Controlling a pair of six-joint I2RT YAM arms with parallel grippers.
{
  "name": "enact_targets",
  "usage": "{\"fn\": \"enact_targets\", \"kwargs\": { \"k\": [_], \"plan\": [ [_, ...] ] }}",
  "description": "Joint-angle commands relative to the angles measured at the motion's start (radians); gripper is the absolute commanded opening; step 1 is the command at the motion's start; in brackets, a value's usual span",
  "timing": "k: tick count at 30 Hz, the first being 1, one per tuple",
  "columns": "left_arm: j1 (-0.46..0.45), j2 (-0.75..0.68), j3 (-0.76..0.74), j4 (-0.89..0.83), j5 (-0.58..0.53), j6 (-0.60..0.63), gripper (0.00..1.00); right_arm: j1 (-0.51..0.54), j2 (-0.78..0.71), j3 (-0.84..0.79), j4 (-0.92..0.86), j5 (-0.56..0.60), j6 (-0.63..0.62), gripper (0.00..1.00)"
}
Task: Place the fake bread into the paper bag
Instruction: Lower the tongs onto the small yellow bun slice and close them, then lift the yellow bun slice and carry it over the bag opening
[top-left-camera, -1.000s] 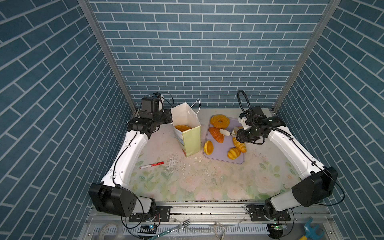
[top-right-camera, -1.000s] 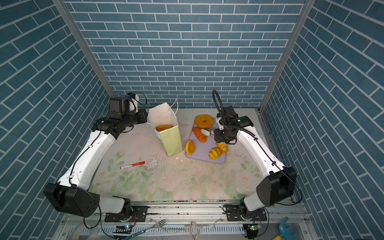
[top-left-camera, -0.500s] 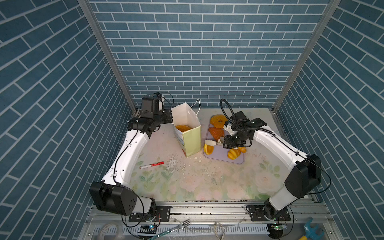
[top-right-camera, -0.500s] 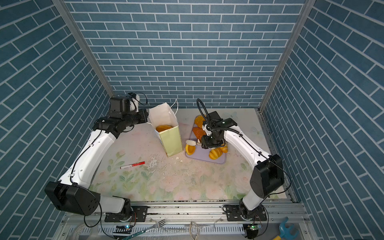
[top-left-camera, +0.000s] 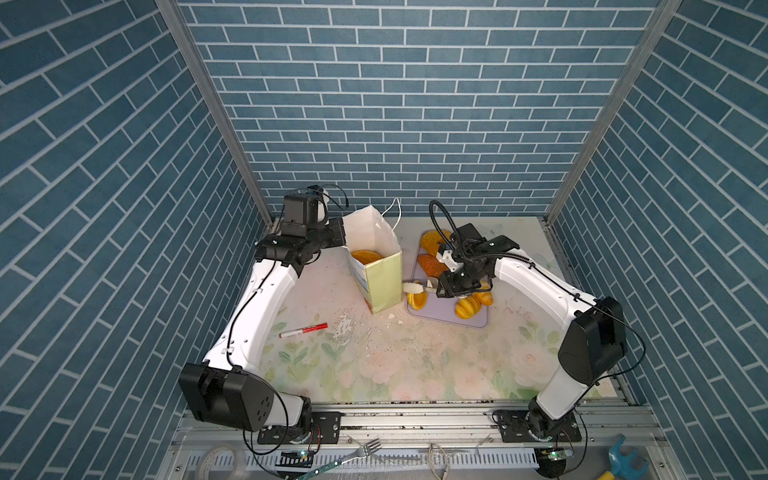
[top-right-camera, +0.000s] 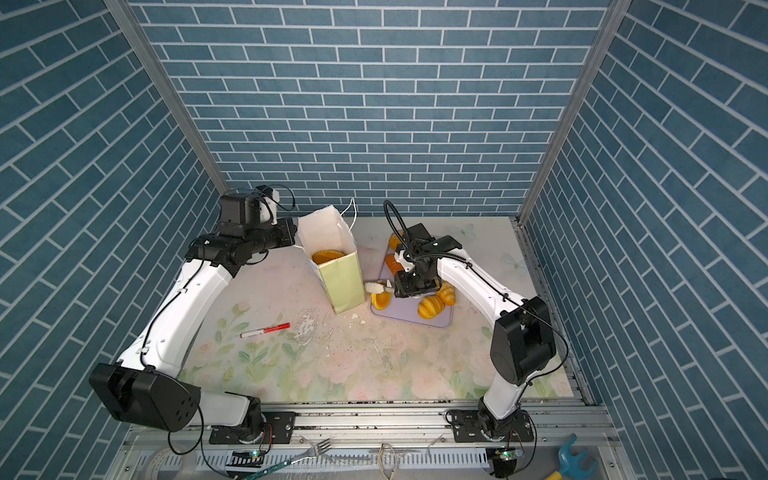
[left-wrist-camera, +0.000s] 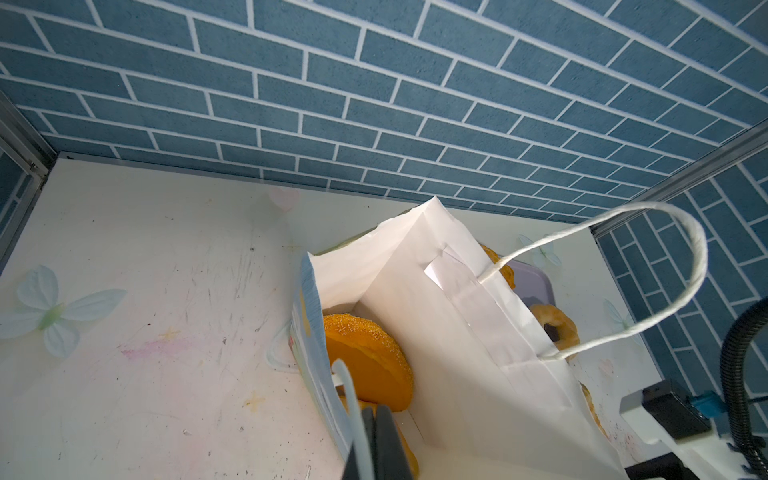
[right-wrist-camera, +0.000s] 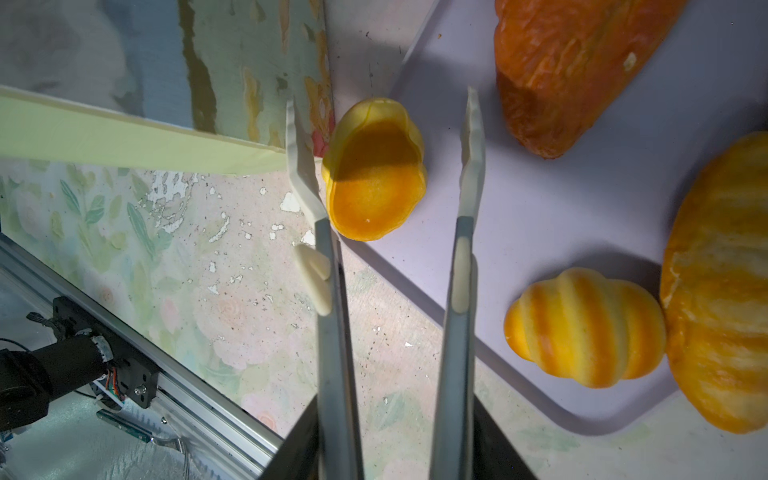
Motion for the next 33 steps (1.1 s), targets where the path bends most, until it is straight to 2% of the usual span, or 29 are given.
{"fn": "enact_targets", "kwargs": {
  "k": [1, 6, 12, 23, 29, 33],
  "plan": [
    [0.005, -0.026, -0.017, 0.007, 0.007, -0.002, 0.0, 0.006, 0.002, -0.004, 0.016, -0.045, 0.023, 0.42],
    [0.005, -0.032, -0.029, 0.009, 0.009, -0.007, 0.0, 0.007, -0.014, -0.012, 0.008, -0.015, 0.023, 0.31],
    [0.005, -0.044, -0.043, 0.016, 0.01, -0.01, 0.0, -0.007, -0.086, 0.007, -0.017, 0.059, 0.018, 0.25],
    [0.005, -0.046, -0.056, 0.022, 0.02, -0.013, 0.0, -0.07, -0.214, 0.091, -0.075, 0.187, -0.042, 0.22],
    [0.005, -0.044, -0.052, 0.028, 0.026, -0.01, 0.0, -0.07, -0.234, 0.259, -0.061, 0.268, -0.115, 0.22],
    [0.005, -0.045, -0.053, 0.031, 0.027, -0.012, 0.0, -0.064, -0.219, 0.38, -0.006, 0.246, -0.176, 0.23]
  ]
}}
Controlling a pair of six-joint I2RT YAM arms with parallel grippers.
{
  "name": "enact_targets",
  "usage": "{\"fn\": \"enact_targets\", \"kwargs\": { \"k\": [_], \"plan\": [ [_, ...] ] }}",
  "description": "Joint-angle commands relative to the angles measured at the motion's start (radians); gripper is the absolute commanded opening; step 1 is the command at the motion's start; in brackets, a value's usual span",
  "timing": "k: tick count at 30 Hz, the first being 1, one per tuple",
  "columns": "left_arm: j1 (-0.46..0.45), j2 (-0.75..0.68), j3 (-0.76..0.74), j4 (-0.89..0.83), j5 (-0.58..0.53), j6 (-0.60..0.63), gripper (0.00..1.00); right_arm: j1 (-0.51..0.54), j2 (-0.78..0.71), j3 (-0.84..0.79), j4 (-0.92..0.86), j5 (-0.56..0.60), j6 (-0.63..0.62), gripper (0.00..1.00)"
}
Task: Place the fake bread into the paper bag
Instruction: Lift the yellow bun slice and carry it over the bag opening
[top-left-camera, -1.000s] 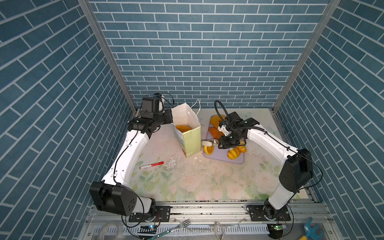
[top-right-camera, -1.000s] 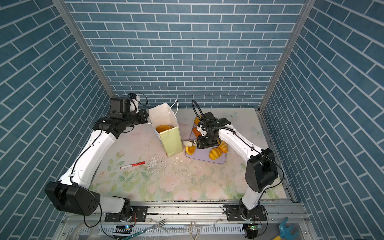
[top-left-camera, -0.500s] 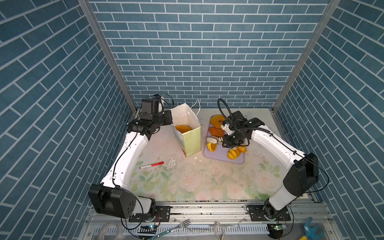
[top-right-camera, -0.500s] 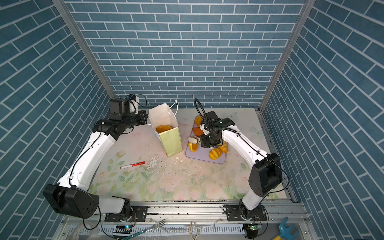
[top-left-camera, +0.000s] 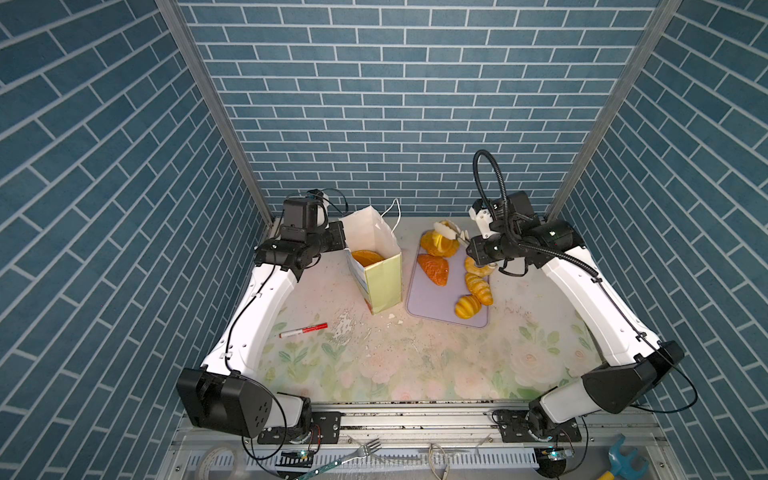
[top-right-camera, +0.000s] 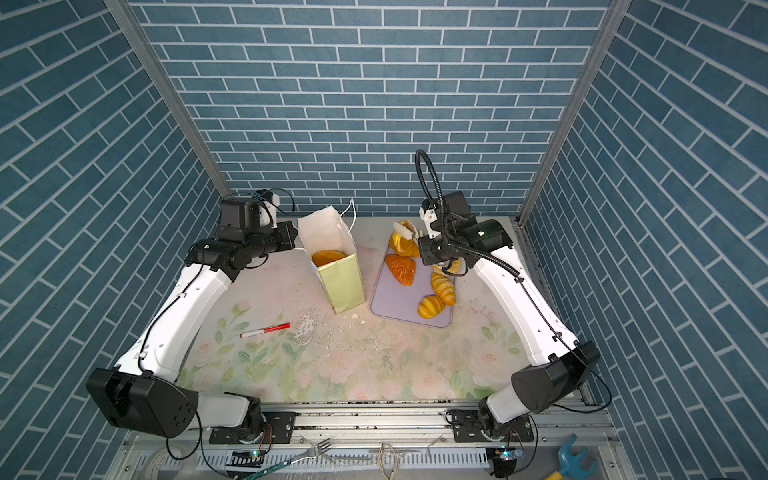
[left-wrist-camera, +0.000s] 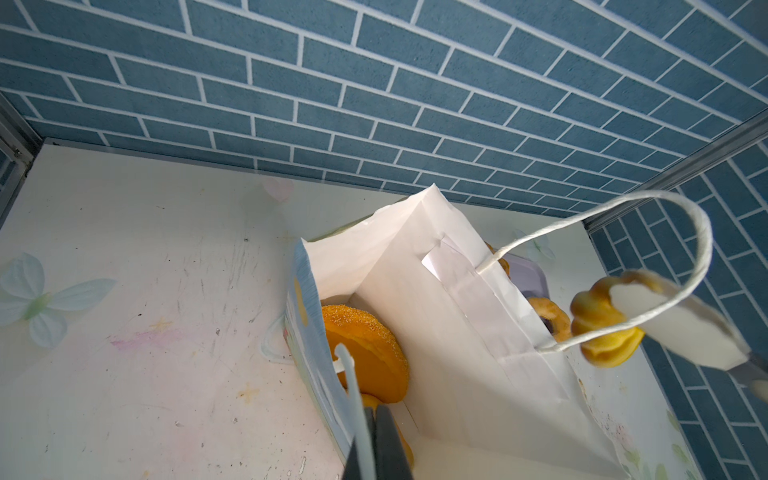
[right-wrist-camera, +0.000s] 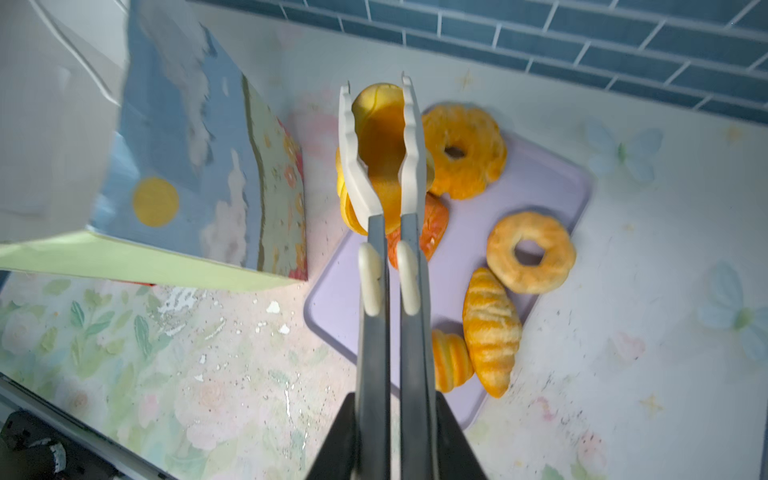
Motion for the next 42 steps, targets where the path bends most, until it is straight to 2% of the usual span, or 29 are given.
{"fn": "enact_targets", "kwargs": {
  "k": [1, 8, 12, 16, 29, 32, 36, 42],
  "plan": [
    [0.005, -0.016, -0.008, 0.016, 0.008, -0.002, 0.0, 0.015, -0.016, 0.101, 0.076, 0.002, -0.101, 0.23],
    [0.005, -0.017, -0.006, 0.015, 0.005, -0.004, 0.0, 0.089, 0.084, 0.354, 0.123, -0.036, -0.218, 0.23],
    [0.005, -0.018, -0.012, 0.02, 0.0, -0.012, 0.0, 0.167, 0.161, 0.455, 0.108, -0.151, -0.3, 0.24],
    [0.005, -0.025, -0.018, 0.02, -0.008, -0.015, 0.0, 0.214, 0.248, 0.554, 0.055, -0.181, -0.328, 0.24],
    [0.005, -0.039, -0.034, 0.021, -0.031, -0.029, 0.0, 0.255, 0.396, 0.529, 0.015, -0.148, -0.315, 0.26],
    [0.004, -0.035, -0.035, 0.021, -0.033, -0.033, 0.0, 0.259, 0.422, 0.543, 0.002, -0.136, -0.317, 0.3],
    [0.002, -0.033, -0.03, 0.021, -0.031, -0.04, 0.0, 0.261, 0.438, 0.567, -0.007, -0.123, -0.315, 0.43],
    [0.0, -0.033, -0.026, 0.02, -0.038, -0.041, 0.0, 0.261, 0.409, 0.591, 0.01, -0.058, -0.303, 0.47]
  ]
}}
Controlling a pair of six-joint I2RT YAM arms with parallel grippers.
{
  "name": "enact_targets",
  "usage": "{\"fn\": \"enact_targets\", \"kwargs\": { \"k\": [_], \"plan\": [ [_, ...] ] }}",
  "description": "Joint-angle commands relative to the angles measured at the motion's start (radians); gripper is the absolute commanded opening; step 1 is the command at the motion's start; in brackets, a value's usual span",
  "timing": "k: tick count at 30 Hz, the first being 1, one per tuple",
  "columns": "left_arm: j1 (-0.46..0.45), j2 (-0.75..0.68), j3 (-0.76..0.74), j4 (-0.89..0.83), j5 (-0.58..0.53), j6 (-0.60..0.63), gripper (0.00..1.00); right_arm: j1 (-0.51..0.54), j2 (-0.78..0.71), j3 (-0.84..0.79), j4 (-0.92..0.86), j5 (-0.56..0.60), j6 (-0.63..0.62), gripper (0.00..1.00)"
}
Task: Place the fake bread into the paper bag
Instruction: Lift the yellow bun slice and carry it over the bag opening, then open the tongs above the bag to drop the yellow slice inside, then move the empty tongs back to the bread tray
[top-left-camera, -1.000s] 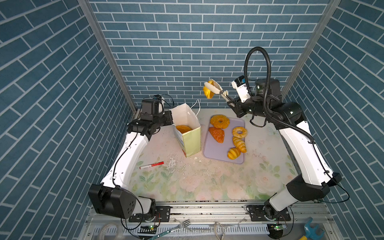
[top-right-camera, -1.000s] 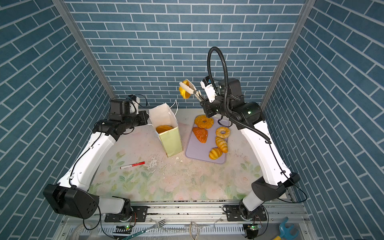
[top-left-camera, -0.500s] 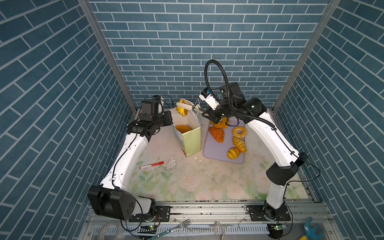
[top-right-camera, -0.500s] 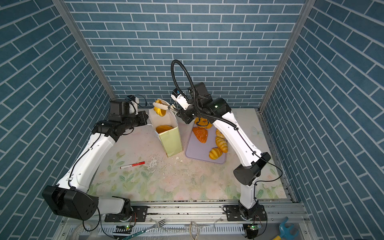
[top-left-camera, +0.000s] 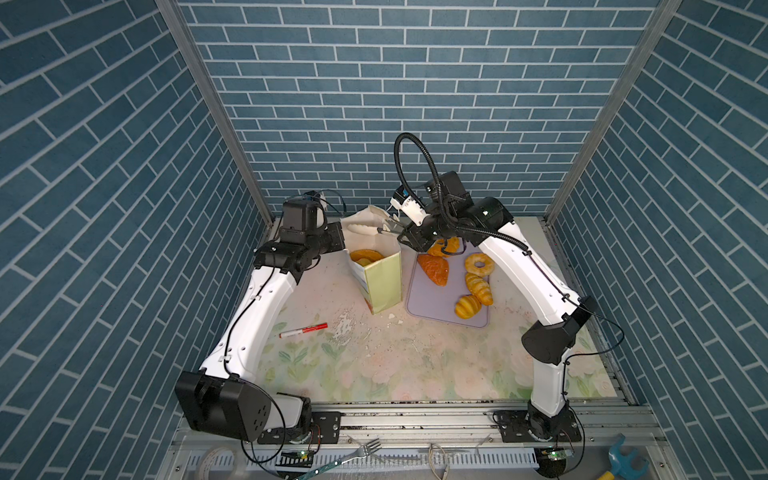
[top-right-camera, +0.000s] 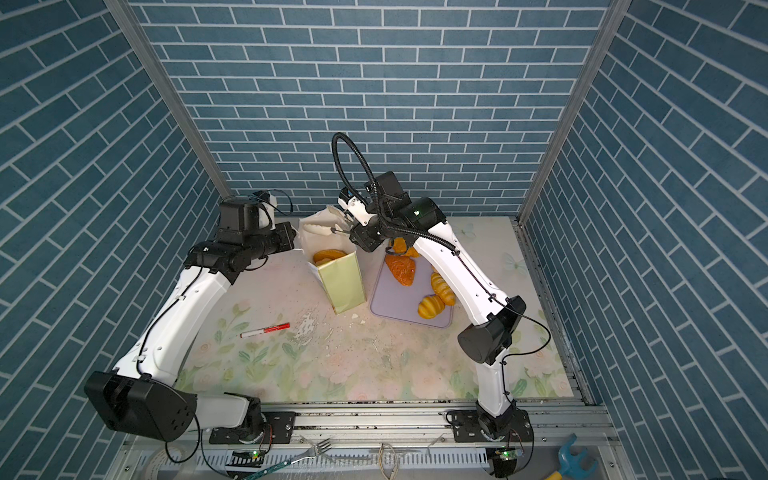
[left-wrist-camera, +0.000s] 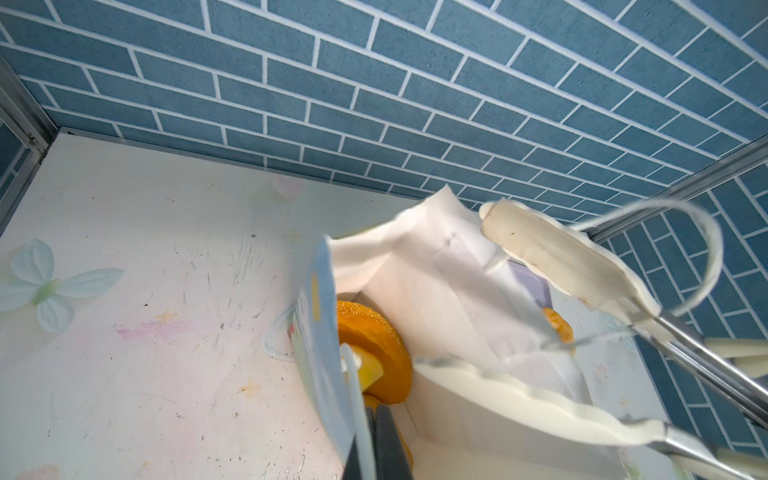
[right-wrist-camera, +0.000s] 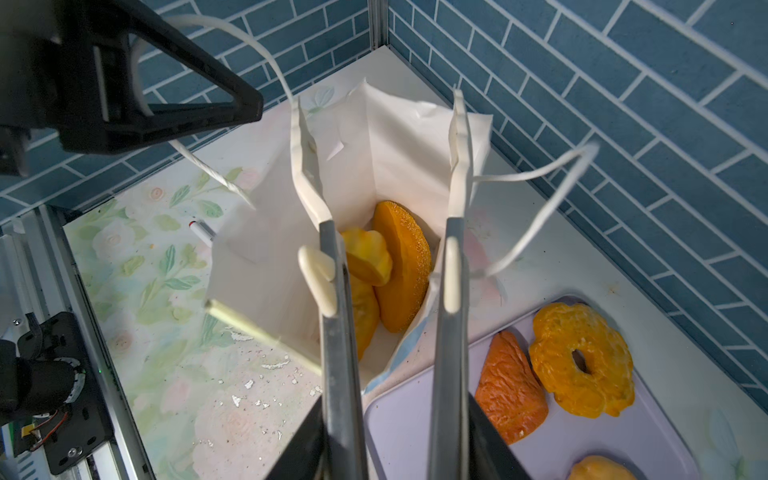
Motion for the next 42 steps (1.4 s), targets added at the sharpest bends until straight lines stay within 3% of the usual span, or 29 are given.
{"fn": "enact_targets", "kwargs": {
  "k": [1, 12, 22, 26, 34, 42],
  "plan": [
    [0.0, -0.017, -0.002, 0.007, -0.011, -0.006, 0.0, 0.004, -0.048, 0.042, 0.035, 0.052, -0.018, 0.47],
    [-0.01, -0.011, -0.001, 0.013, -0.004, -0.007, 0.0, -0.064, -0.209, -0.025, 0.072, 0.184, 0.035, 0.47],
    [-0.01, -0.005, 0.008, 0.009, 0.003, -0.001, 0.01, -0.26, -0.424, -0.4, 0.073, 0.284, 0.179, 0.48],
    [-0.01, 0.012, 0.023, -0.002, 0.011, 0.0, 0.06, -0.319, -0.471, -0.562, 0.06, 0.267, 0.242, 0.48],
    [-0.013, 0.015, 0.043, -0.011, 0.011, 0.006, 0.32, -0.373, -0.495, -0.735, -0.041, 0.231, 0.296, 0.48],
    [-0.019, 0.021, 0.058, -0.024, 0.007, 0.024, 0.41, -0.403, -0.494, -0.848, -0.103, 0.25, 0.314, 0.48]
  ]
}}
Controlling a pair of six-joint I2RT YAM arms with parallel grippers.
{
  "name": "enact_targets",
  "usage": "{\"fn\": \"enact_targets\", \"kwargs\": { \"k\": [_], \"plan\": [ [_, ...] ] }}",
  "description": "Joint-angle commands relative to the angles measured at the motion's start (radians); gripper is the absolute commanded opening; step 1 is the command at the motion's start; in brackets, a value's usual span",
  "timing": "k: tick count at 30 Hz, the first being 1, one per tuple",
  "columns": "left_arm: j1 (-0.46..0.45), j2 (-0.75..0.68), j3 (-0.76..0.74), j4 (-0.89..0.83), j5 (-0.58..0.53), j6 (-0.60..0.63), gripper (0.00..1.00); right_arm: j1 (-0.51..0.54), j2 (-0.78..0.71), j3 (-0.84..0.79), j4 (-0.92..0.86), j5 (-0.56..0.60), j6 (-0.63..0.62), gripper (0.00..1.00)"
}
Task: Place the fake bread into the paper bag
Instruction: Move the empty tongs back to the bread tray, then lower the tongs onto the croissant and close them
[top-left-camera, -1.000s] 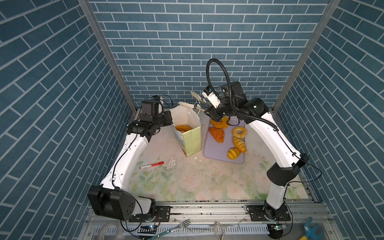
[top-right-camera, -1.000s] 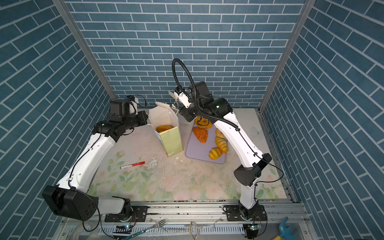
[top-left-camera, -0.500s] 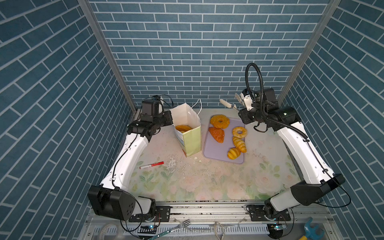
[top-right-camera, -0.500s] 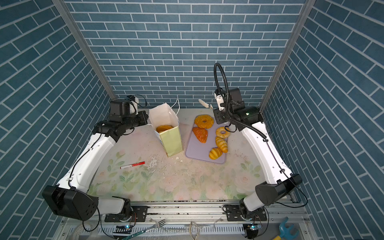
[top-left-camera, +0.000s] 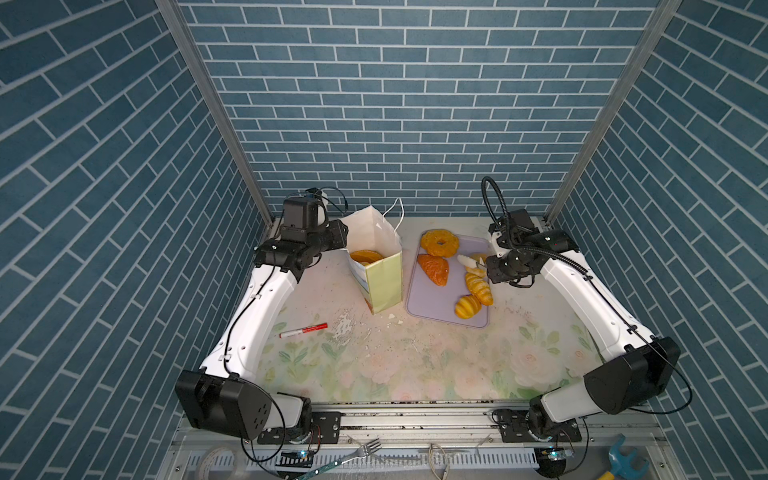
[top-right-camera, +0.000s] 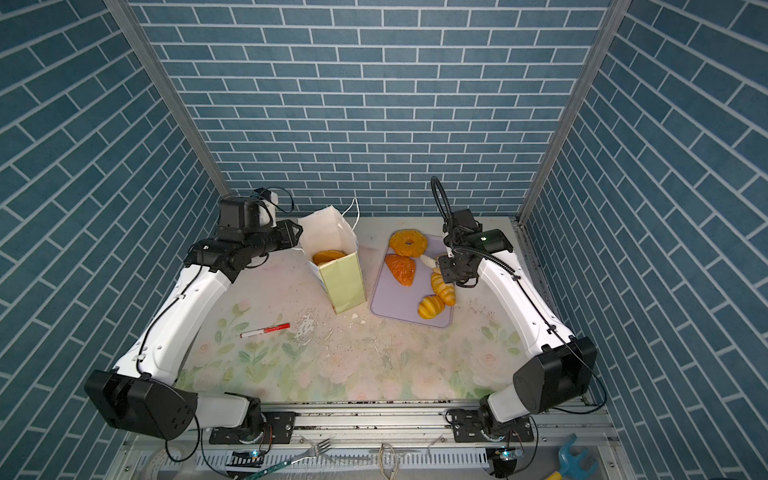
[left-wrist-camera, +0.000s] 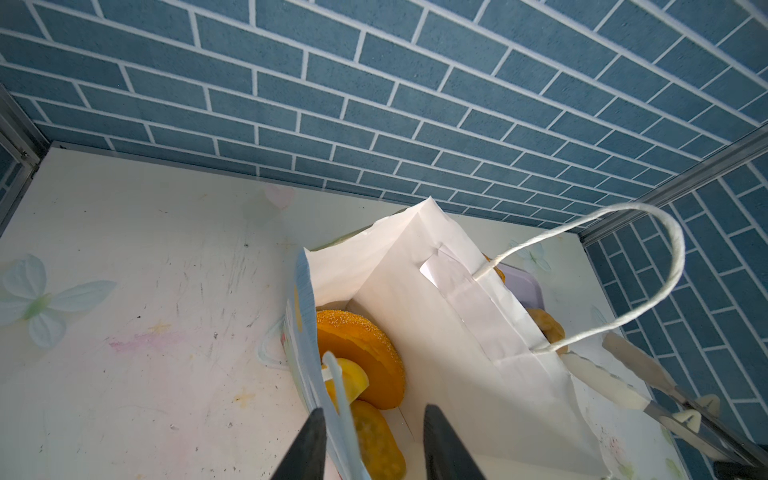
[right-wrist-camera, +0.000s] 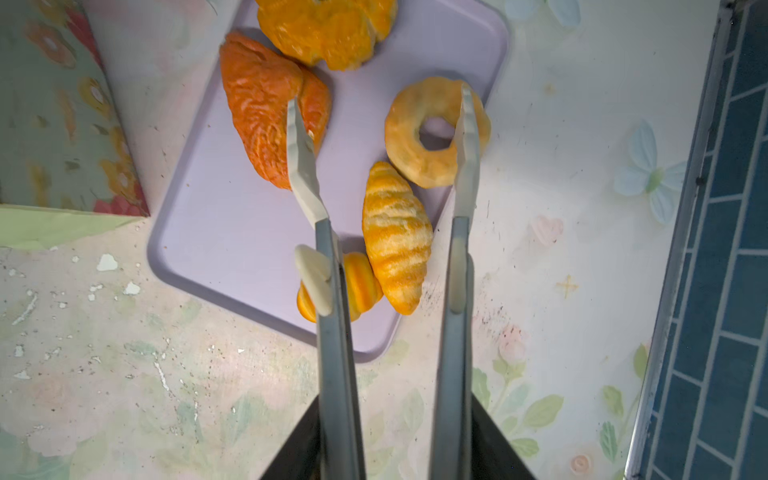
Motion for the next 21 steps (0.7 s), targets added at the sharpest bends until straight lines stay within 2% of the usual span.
{"fn": "enact_targets", "kwargs": {
  "k": [1, 12, 21],
  "plan": [
    [-0.006, 0.011, 0.028, -0.021, 0.002, 0.016, 0.41, -0.009, -0.027, -0.023, -0.042, 0.003, 0.039, 0.48],
    [-0.008, 0.006, 0.014, -0.024, 0.0, 0.025, 0.44, -0.05, 0.018, -0.119, 0.005, -0.059, 0.019, 0.48],
    [-0.008, 0.002, 0.014, -0.027, -0.008, 0.023, 0.44, -0.057, 0.076, -0.144, 0.029, -0.091, 0.003, 0.4]
  ]
}}
